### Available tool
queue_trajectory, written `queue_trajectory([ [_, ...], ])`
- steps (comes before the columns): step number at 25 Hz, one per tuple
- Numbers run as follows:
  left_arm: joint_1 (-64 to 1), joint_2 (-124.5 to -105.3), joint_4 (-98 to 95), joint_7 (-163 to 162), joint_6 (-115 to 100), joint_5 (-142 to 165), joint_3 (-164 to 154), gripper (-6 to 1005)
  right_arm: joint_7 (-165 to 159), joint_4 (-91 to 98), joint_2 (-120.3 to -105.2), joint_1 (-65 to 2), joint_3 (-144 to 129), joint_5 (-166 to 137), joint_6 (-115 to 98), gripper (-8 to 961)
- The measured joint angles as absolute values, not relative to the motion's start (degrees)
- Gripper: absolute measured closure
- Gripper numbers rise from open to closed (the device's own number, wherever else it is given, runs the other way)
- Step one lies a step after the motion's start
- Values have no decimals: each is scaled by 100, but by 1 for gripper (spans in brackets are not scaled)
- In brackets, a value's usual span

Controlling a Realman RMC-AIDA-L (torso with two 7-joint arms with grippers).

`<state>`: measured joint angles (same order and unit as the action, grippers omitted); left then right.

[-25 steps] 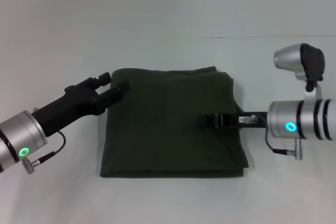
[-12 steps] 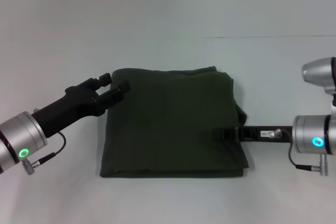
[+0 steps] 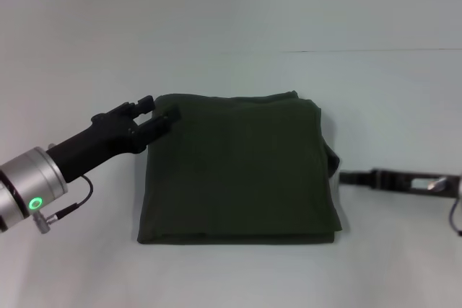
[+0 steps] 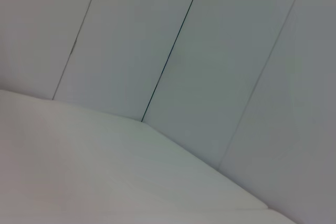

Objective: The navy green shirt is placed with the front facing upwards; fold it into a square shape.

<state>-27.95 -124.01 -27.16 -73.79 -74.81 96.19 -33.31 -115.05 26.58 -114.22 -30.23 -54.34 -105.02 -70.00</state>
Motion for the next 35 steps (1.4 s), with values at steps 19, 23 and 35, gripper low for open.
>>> queue_trajectory([
  [19, -2979, -12386, -2700, -7737, -6995, 9181, -3322, 322, -11782, 3278, -10759, -3123, -3927, -10554, -8550, 459],
  [23, -2977, -12360, -2725, -7936, -7008, 9173, -3322, 320, -11515, 3279, -10794, -3047, -3866, -10543, -8658, 151],
  [35, -2788, -12317, -3508, -8625, -7909, 9278, -3388, 302, -9488, 3269, -11260, -2722, -3554, -10498, -9100, 46],
])
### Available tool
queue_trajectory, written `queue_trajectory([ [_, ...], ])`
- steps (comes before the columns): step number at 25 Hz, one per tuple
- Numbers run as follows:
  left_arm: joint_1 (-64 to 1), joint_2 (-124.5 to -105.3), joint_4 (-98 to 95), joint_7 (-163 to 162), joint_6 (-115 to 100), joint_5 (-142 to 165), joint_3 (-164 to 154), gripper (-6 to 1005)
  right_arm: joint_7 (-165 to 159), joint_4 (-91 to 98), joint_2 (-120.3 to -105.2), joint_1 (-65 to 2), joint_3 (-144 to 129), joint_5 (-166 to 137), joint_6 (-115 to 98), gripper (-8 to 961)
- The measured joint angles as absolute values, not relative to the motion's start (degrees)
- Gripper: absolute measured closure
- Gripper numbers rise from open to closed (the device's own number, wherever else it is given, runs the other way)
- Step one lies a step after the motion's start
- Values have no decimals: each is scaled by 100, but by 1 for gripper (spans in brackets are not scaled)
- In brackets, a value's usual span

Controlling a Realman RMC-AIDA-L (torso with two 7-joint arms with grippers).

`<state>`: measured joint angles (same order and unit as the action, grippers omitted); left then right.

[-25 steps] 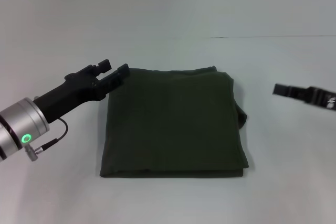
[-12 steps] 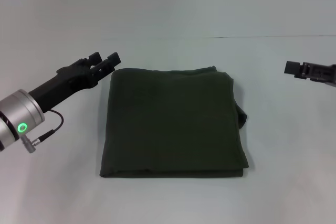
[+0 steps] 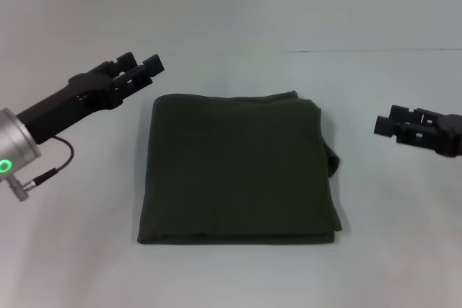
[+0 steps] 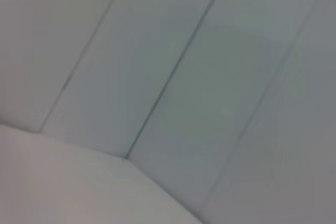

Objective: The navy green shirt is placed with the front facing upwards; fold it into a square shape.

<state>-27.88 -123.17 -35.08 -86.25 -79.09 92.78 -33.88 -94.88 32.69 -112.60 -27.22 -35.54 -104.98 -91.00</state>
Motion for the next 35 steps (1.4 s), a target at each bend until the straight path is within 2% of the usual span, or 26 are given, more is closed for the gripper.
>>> queue_trajectory([
  [4, -2597, -12337, -3920, -8640, -8476, 9301, -3351, 273, -8880, 3261, -11341, -2529, -3081, -10495, -9532, 47],
  [9, -2481, -12377, -4104, -8624, -8575, 9273, -3329, 138, -8688, 3221, -11342, -2377, -2797, -10486, -9631, 48],
  [23, -2478, -12375, -4162, -8466, -8726, 9315, -3382, 126, -8635, 3249, -11341, -2251, -2741, -10527, -9727, 51],
  [25, -2425, -12347, -4187, -8024, -9559, 9425, -3384, 127, -8629, 3260, -11302, -2343, -3058, -10626, -9886, 52],
  [35, -2379, -12359, -4412, -7942, -10209, 10388, -3458, 129, -8339, 3338, -11319, -2534, -3574, -10793, -10136, 54],
])
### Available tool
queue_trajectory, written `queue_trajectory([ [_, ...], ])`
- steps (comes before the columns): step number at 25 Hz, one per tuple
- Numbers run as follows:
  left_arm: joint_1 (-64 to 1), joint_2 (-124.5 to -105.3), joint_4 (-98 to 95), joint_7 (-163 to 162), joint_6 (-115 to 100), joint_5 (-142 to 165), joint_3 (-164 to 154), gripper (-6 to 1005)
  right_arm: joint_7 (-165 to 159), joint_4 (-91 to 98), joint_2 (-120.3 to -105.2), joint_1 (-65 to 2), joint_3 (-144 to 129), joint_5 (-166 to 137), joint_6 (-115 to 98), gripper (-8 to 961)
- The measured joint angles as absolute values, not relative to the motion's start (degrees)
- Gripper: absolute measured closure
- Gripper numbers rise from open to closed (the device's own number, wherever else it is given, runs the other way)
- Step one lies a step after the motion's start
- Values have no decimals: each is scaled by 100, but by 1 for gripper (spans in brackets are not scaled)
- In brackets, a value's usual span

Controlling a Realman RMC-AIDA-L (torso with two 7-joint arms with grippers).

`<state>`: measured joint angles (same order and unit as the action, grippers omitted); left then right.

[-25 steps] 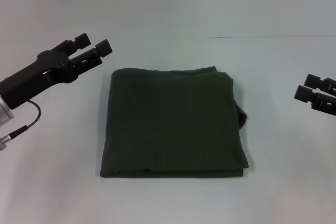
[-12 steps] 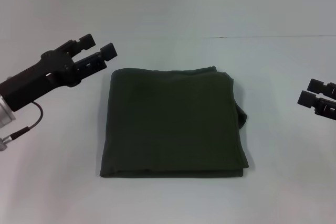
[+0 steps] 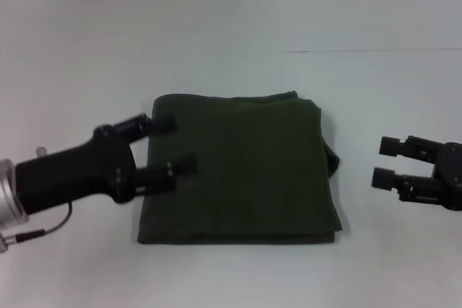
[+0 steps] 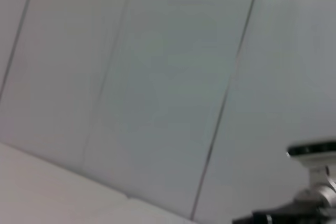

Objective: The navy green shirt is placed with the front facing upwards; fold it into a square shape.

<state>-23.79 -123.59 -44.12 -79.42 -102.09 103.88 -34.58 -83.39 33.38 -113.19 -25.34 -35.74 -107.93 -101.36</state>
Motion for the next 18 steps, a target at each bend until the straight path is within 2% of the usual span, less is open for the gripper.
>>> queue_trajectory([
  [18, -2333, -12384, -4458, -8211, -10457, 11237, -3604, 139, -8331, 3331, -11394, -2803, -3854, -11147, -10055, 55],
])
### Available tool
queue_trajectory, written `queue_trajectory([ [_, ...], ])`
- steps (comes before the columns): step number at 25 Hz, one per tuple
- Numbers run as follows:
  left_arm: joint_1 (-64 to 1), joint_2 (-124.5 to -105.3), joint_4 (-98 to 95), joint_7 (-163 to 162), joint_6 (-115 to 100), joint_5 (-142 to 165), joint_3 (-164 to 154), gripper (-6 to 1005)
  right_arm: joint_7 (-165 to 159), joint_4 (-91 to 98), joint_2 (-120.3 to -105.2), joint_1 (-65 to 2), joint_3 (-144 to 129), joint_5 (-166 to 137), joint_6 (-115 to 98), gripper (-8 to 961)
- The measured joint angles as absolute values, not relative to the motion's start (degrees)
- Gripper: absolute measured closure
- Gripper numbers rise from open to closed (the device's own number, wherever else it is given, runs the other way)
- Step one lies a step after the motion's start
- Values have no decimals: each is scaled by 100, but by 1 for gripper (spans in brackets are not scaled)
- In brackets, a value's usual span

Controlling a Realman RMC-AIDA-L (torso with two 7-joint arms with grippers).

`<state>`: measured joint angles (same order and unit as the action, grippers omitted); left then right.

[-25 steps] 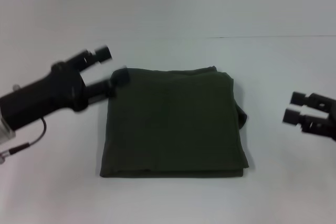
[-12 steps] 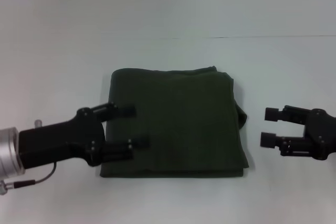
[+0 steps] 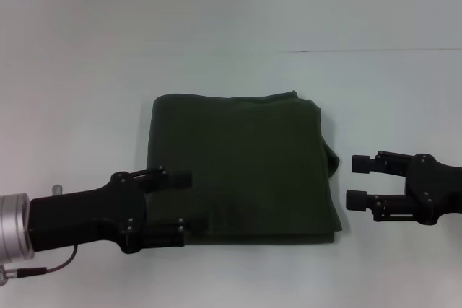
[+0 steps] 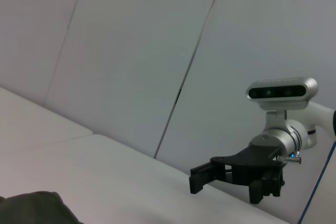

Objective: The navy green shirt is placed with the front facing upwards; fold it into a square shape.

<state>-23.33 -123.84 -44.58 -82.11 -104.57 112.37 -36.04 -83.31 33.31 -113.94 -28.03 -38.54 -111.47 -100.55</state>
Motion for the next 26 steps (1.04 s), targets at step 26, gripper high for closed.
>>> queue_trajectory([
  [26, -2380, -12363, -4465, -8217, -10521, 11267, -3603, 138, -8385, 3269, -11442, -2865, -4069, -11219, -9875, 59],
])
